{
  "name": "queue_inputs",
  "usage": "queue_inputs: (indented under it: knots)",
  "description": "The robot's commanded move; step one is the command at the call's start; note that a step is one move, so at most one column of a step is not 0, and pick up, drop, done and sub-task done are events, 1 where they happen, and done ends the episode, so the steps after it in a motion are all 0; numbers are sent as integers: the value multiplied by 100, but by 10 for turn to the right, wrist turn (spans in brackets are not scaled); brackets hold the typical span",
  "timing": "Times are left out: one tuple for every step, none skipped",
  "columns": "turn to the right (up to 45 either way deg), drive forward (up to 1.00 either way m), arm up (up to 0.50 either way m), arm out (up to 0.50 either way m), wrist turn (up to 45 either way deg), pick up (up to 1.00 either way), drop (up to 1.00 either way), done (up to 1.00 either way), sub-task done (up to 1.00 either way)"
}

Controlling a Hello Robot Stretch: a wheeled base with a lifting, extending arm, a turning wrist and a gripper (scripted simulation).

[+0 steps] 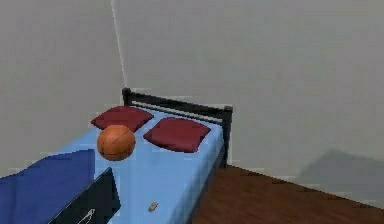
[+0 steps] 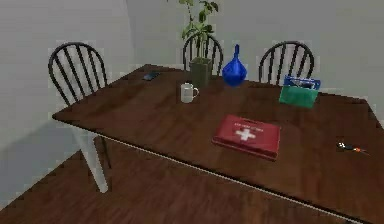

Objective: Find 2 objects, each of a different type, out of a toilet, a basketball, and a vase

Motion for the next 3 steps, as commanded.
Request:
queue_inputs:
  knots:
    - [390,0,0,0,0,0,0,0,0]
    - [0,5,0,0,0,0,0,0,0]
    - [-450,0,0,0,0,0,0,0,0]
